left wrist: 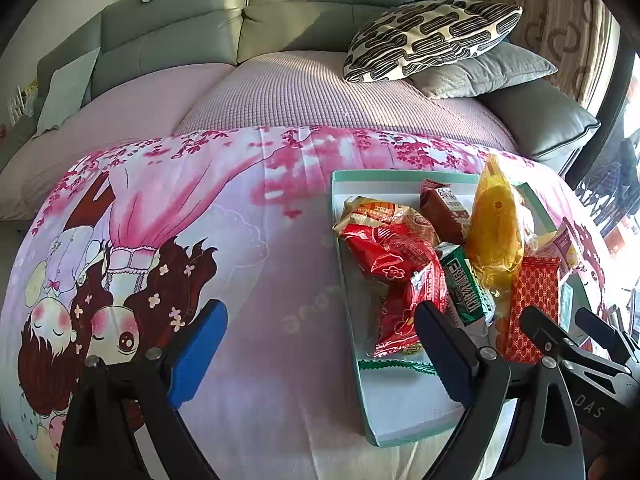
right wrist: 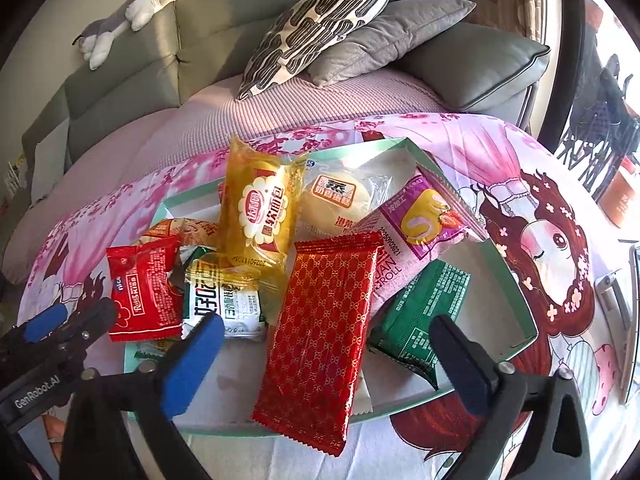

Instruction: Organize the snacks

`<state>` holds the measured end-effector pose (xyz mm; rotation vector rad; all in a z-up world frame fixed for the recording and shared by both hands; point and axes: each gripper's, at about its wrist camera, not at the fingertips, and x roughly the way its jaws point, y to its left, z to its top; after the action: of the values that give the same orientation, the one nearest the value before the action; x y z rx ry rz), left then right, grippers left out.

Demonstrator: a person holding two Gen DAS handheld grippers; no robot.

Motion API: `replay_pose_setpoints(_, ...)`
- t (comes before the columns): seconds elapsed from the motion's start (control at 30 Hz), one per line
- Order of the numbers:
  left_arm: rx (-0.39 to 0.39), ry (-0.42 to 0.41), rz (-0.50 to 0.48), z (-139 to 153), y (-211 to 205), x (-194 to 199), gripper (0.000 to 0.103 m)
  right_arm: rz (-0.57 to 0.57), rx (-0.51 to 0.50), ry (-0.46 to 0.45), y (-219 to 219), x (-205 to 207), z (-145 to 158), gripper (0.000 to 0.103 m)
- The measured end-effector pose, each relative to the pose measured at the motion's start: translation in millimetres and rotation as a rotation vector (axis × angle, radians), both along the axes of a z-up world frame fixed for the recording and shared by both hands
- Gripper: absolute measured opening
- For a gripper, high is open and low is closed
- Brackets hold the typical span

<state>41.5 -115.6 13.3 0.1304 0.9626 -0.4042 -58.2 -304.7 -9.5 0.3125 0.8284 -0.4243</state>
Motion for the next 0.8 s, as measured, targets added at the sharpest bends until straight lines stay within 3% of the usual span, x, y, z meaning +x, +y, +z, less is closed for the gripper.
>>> replay_pose_setpoints(0.37,0.050,-0.028,0.033,2,4,2,0.095,0.001,-0.013,0.018,1,2,-3,0.103)
replay_pose_setpoints(0.8,0.234,-0.098,0.174,3,10,-9,0.095,0.023,-0.022,0.029,4,0,-3,0.103)
